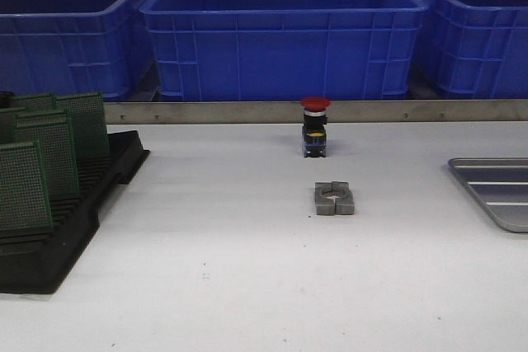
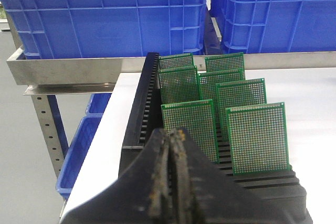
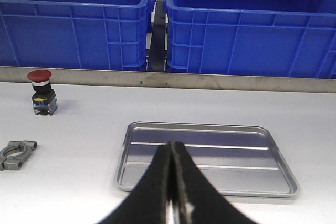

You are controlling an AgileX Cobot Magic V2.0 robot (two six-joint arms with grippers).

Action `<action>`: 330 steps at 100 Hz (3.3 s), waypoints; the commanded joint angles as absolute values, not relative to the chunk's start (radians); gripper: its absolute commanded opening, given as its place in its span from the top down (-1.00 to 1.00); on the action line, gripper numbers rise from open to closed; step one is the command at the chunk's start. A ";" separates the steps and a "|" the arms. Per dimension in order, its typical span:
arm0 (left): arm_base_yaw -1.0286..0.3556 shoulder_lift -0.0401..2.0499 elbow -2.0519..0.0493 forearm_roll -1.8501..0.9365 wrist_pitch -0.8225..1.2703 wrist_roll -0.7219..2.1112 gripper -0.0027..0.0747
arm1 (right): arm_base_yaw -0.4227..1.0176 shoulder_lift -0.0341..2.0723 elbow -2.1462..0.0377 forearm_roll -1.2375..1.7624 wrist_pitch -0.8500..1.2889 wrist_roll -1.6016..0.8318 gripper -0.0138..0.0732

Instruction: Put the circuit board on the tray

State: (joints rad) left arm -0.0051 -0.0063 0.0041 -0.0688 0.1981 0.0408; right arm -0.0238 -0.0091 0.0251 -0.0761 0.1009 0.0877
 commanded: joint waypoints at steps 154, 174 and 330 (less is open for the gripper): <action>-0.011 0.593 -0.703 -0.214 0.674 0.030 0.98 | -0.025 -0.032 0.027 -0.088 0.034 0.083 0.82; -0.011 0.829 -0.854 -0.361 0.746 0.356 0.88 | -0.025 -0.032 0.027 -0.088 0.034 0.083 0.82; -0.081 1.821 -1.535 -0.424 1.194 1.514 0.26 | -0.025 -0.032 0.027 -0.088 0.034 0.083 0.82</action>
State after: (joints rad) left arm -0.0769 1.8659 -1.5045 -0.3943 1.1889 1.5116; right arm -0.0238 -0.0091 0.0251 -0.0761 0.1030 0.0877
